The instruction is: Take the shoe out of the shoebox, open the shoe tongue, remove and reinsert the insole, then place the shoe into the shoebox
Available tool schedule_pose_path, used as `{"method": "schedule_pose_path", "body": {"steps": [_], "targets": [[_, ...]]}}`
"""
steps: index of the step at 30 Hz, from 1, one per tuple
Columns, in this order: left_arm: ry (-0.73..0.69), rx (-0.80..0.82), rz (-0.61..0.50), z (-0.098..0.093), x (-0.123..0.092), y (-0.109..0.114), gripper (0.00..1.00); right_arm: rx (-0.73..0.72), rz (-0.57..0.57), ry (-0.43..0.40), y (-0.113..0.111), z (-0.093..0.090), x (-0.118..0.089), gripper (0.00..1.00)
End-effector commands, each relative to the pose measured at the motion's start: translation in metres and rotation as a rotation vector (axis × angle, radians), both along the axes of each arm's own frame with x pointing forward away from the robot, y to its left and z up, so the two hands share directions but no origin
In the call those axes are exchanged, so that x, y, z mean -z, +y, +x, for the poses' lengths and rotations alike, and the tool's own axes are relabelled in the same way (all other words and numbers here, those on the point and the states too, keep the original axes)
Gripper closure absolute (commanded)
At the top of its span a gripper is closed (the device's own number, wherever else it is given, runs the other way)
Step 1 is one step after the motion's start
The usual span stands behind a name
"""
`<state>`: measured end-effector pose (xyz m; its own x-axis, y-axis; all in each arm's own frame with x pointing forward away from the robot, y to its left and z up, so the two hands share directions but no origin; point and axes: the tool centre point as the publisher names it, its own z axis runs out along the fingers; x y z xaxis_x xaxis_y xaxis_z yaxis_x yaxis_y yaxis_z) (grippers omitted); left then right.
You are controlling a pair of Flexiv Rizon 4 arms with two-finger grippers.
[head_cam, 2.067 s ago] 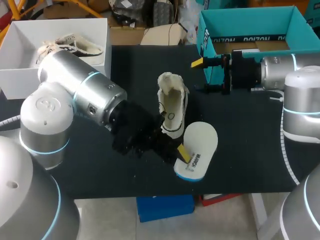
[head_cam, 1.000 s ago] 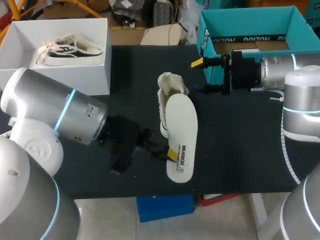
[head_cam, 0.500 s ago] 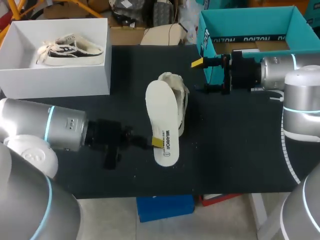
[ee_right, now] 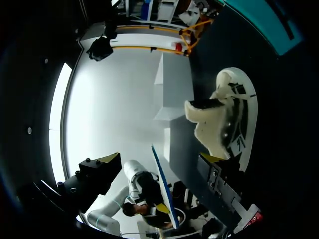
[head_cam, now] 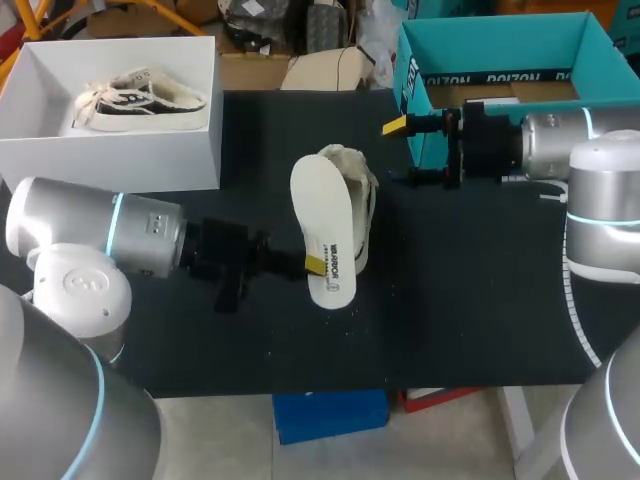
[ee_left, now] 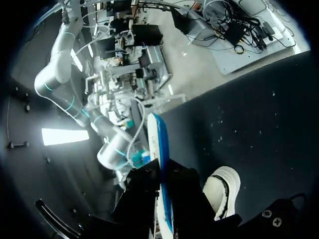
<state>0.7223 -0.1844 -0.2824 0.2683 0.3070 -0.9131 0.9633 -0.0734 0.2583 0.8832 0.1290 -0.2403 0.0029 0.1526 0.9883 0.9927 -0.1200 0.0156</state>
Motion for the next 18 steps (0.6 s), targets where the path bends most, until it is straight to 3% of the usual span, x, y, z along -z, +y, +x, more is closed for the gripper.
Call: {"method": "schedule_pose_path", "body": {"steps": [1, 18], "targets": [[0.025, 0.079, 0.019, 0.03, -0.002, -0.013, 1.0, 0.003, 0.0, 0.0, 0.001, 0.0, 0.001, 0.0], [0.001, 0.126, 0.015, 0.085, -0.009, -0.029, 1.0, 0.003, 0.0, 0.0, 0.001, 0.0, 0.001, 0.0]]}}
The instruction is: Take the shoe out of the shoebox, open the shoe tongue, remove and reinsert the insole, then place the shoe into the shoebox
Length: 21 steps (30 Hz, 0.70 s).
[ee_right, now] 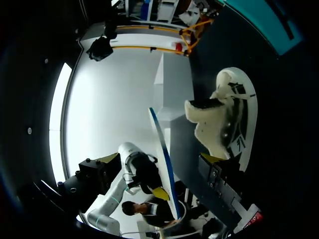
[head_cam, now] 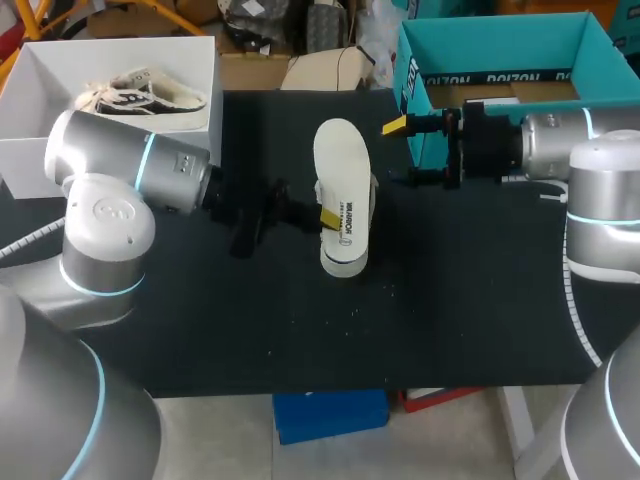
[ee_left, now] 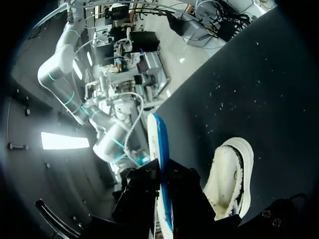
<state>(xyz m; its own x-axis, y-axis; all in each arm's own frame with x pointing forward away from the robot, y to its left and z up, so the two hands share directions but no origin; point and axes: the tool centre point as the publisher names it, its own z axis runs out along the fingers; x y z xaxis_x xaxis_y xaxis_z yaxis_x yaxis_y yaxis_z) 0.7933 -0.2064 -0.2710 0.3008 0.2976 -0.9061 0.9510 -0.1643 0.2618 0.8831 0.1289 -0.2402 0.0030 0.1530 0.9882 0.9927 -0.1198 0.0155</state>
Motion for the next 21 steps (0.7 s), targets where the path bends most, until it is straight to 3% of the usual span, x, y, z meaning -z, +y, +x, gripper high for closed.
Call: {"method": "schedule_pose_path", "body": {"steps": [1, 8, 21], "targets": [[0.007, 0.037, -0.012, 0.017, 0.002, -0.008, 1.0, 0.003, 0.0, -0.001, 0.002, 0.0, 0.001, 0.0], [0.016, 0.04, -0.058, 0.029, 0.003, -0.013, 1.0, 0.003, 0.0, -0.001, 0.002, 0.0, 0.001, 0.0], [0.043, 0.047, -0.101, 0.029, 0.01, -0.016, 1.0, 0.003, 0.0, -0.001, 0.002, 0.0, 0.001, 0.0]]}}
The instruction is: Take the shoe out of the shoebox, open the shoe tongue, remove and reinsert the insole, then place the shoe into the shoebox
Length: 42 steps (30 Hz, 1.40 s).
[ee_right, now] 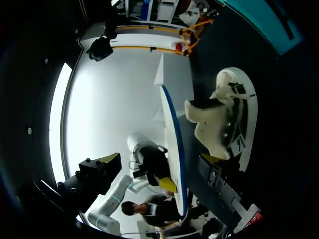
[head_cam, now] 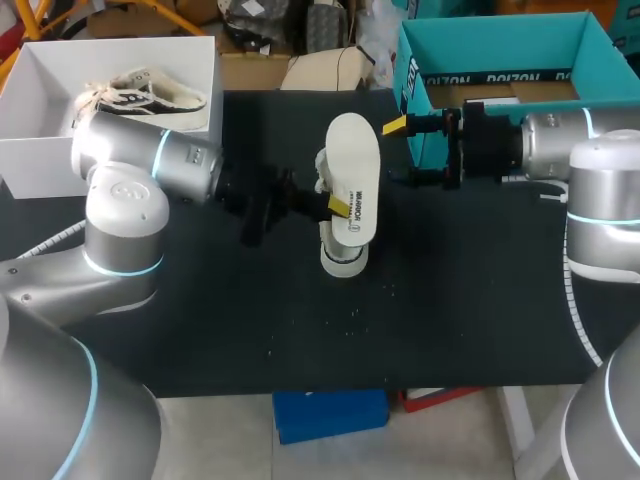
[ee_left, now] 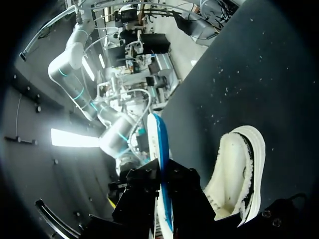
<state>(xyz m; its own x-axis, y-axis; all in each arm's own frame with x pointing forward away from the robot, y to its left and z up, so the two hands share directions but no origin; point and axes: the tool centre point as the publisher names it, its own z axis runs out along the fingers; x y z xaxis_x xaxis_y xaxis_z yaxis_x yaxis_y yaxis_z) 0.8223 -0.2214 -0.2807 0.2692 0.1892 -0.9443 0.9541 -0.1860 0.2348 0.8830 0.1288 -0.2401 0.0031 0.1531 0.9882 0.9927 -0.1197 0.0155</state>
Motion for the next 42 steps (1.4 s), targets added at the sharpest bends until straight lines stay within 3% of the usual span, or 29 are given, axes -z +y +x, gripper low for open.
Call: {"method": "schedule_pose_path", "body": {"steps": [1, 9, 16, 17, 20, 21, 34, 42], "targets": [[-0.004, -0.002, 0.001, 0.0, 0.001, -0.001, 1.0, 0.003, 0.0, -0.001, 0.002, 0.0, 0.001, 0.0], [-0.004, -0.002, 0.001, 0.0, 0.001, -0.001, 1.0, -0.067, -0.011, -0.062, 0.0, 0.003, 0.007, 0.0], [-0.004, -0.002, 0.001, 0.0, 0.001, -0.001, 1.0, -0.121, 0.01, -0.116, 0.014, 0.0, 0.02, 0.0], [-0.004, -0.002, 0.001, 0.0, 0.001, -0.001, 1.0, -0.129, 0.009, -0.124, 0.018, 0.001, 0.022, 0.15], [-0.004, -0.002, 0.001, 0.0, 0.001, -0.001, 1.0, -0.142, 0.009, -0.134, 0.026, 0.003, 0.025, 0.44], [-0.004, -0.002, 0.001, 0.0, 0.001, -0.001, 1.0, -0.145, 0.004, -0.134, 0.027, 0.004, 0.026, 0.48], [-0.004, -0.002, 0.001, 0.0, 0.001, -0.001, 1.0, -0.14, -0.009, -0.135, 0.029, 0.01, 0.029, 0.7], [-0.004, -0.002, 0.001, 0.0, 0.001, -0.001, 1.0, -0.149, -0.009, -0.141, 0.036, 0.006, 0.03, 0.75]]}}
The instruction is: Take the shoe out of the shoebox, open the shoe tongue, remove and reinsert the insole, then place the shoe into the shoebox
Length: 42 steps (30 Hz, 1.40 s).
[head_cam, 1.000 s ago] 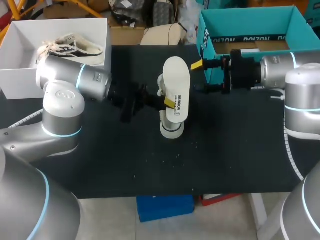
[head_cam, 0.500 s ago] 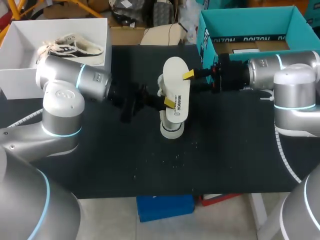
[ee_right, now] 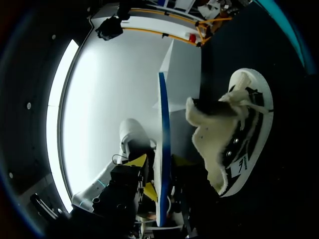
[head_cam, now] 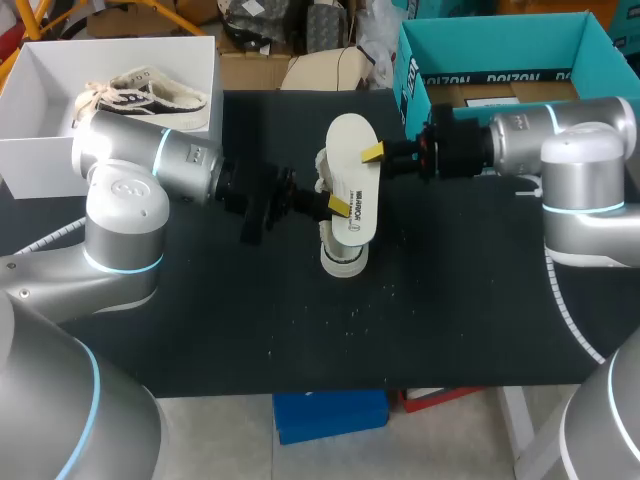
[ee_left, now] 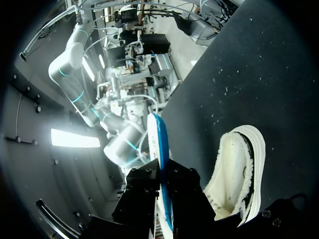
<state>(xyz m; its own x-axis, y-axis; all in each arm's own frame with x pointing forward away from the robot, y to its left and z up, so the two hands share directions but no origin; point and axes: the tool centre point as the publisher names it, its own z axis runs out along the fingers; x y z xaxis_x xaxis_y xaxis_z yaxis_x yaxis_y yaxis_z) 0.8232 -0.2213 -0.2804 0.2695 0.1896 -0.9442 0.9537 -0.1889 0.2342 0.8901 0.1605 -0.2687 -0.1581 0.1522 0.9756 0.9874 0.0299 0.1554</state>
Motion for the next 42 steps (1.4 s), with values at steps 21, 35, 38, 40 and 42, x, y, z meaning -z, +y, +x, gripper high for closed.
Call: {"method": "schedule_pose_path", "body": {"steps": [21, 35, 38, 40, 42], "targets": [[0.009, -0.362, 0.74, -0.011, -0.028, 0.037, 0.0, -0.023, -0.039, 0.001, 0.009, -0.004, 0.007, 1.0], [-0.02, -0.454, 1.39, -0.025, -0.051, 0.025, 0.0, -0.023, -0.039, 0.001, 0.009, -0.004, 0.007, 1.0], [-0.031, -0.458, 1.467, -0.024, -0.048, 0.019, 0.0, -0.023, -0.039, 0.001, 0.009, -0.004, 0.007, 1.0], [-0.033, -0.455, 1.465, -0.024, -0.046, 0.016, 0.0, -0.023, -0.039, 0.001, 0.009, -0.004, 0.007, 1.0], [-0.042, -0.451, 1.442, -0.024, -0.044, 0.014, 0.0, -0.023, -0.039, 0.001, 0.009, -0.004, 0.007, 1.0]]}}
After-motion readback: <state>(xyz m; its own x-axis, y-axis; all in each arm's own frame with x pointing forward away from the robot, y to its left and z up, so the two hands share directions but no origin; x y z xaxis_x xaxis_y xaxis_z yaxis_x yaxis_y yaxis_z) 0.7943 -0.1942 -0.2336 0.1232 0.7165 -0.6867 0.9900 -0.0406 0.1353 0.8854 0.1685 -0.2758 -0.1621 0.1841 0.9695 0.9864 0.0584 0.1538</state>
